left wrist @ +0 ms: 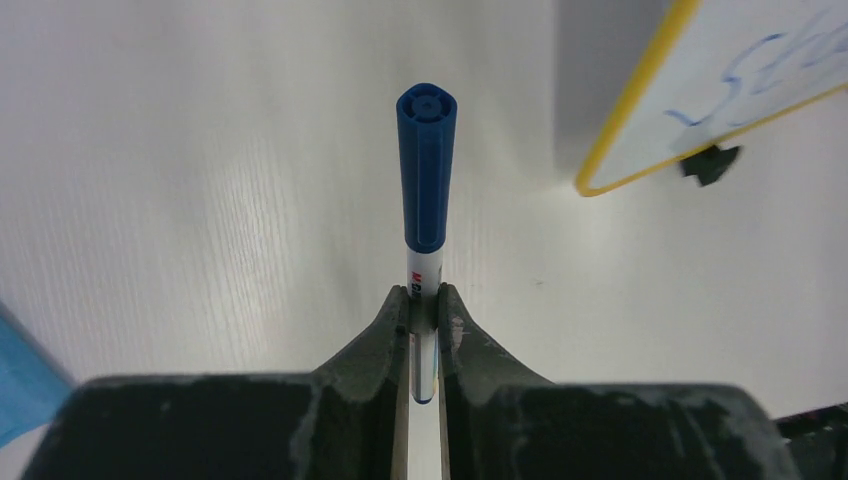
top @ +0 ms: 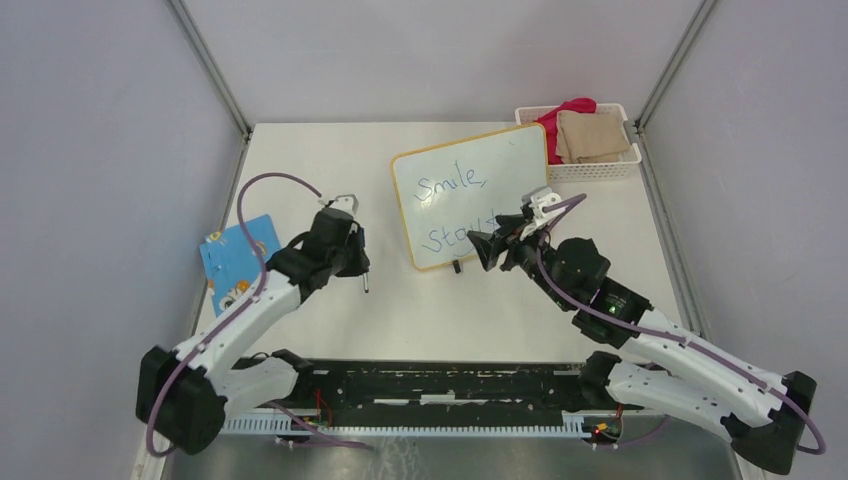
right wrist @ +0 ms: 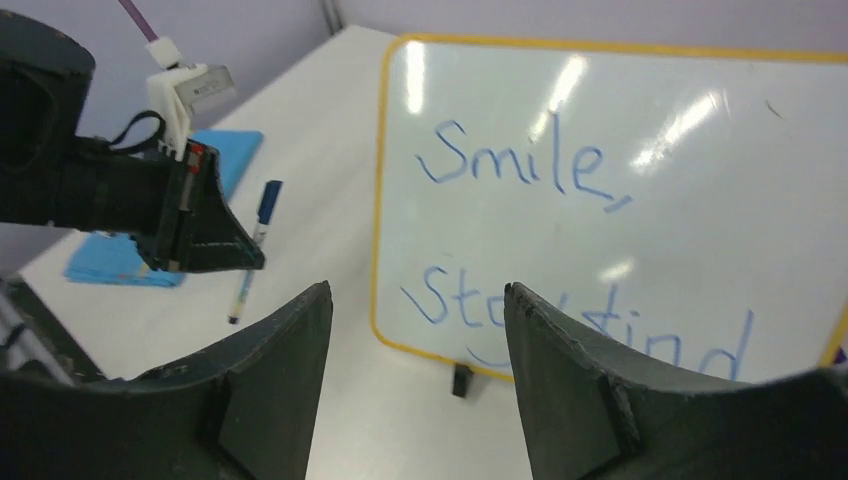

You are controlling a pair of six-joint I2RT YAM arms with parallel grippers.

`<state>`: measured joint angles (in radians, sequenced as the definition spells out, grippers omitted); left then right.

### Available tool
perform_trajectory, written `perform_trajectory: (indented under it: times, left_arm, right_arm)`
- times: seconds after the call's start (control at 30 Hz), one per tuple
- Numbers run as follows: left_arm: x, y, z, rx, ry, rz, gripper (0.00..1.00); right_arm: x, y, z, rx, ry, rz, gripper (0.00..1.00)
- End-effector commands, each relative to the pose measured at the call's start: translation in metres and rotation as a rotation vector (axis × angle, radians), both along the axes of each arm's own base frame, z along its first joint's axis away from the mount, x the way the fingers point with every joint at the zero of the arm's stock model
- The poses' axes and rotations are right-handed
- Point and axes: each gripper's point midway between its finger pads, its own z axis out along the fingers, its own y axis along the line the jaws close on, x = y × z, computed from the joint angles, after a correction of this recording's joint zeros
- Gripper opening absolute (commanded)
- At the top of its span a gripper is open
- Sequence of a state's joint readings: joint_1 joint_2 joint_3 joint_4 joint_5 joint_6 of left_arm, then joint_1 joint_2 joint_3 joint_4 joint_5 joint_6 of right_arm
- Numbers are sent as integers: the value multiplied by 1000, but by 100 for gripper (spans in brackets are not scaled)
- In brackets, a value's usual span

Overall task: Write a sentence on the whiteboard
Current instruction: Place the whiteboard marker at the center of the board.

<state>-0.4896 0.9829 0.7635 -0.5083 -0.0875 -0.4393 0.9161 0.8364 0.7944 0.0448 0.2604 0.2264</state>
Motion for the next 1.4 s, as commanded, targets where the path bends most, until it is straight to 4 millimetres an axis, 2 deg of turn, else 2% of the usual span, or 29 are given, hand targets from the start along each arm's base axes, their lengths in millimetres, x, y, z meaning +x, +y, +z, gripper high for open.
perform_trajectory:
  times: [0.0,0.07,0.23,0.43,0.57,0.73,0.97,1.37]
  left_arm:
    - [18,5,-25,46,95,128,2]
    - [27,1,-31,60,118,134,2]
    - [50,-8,-48,99,165,121,2]
    - [73,-13,-69,127,241,126,2]
    - [81,-13,-84,142,273,126,2]
    - [85,-4,-100,135,315,147,2]
    - [86,5,-110,158,338,162,2]
    - [81,13,-133,206,380,166,2]
  right_arm:
    - [7,-38,-43,-134,1,-153,68]
    - [4,-48,-59,-172,15,-172,68]
    - [0,-60,-79,-186,13,-192,68]
    - [-3,-61,-85,-182,-3,-181,68]
    - [-4,-62,-91,-197,3,-178,68]
    - [-4,-64,-91,-201,5,-184,68]
    - [-3,-68,-88,-199,-2,-205,68]
    - [0,-62,-86,-216,0,-191,68]
